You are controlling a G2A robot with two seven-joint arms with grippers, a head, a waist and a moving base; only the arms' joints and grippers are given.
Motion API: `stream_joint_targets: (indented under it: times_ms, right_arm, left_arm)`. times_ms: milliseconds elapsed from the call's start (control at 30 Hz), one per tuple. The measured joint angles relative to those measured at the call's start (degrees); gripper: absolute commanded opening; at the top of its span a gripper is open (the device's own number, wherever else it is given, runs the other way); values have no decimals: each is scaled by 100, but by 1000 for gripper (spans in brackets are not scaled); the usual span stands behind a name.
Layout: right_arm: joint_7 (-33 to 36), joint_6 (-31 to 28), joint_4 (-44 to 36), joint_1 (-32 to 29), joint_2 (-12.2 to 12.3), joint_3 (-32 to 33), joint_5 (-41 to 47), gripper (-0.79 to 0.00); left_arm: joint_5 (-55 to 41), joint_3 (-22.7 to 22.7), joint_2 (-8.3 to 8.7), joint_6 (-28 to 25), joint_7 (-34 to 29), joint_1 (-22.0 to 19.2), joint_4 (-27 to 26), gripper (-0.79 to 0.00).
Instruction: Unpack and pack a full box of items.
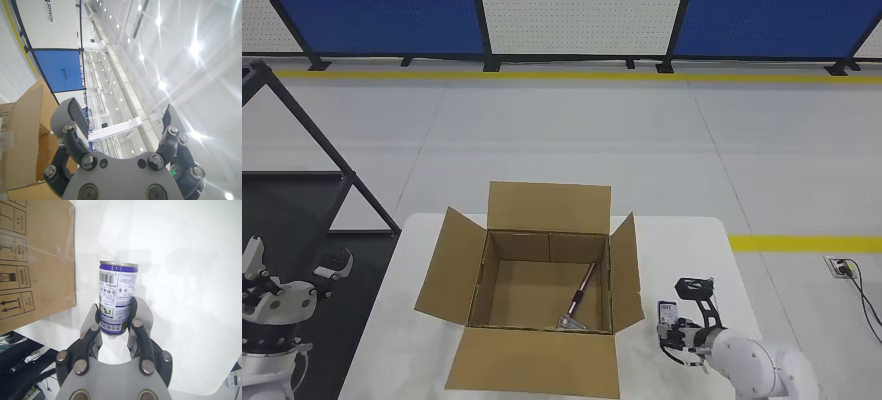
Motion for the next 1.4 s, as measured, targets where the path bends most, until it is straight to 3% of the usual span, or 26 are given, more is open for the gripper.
stream_joint_targets:
  times_ms: [467, 500, 600, 633, 1400]
  right_arm:
    - [21, 334, 960, 580, 72, -313, -421, -785]
    - [10, 346, 981, 580, 76, -330, -439, -659]
    - [-9, 394, 1013, 587, 88, -366, -457, -74]
    - [-9, 401, 1012, 585, 92, -374, -460, 0]
    - [-78, 538, 784, 549, 207, -378, -388, 0]
  left_arm:
    - [0, 0, 0, 0, 0, 0, 0, 0]
    - [0, 0, 0, 0, 0, 0, 0, 0]
    - [0, 0, 0, 0, 0, 0, 0, 0]
    - [0, 0, 0, 0, 0, 0, 0, 0]
    - [0, 0, 0, 0, 0, 0, 0, 0]
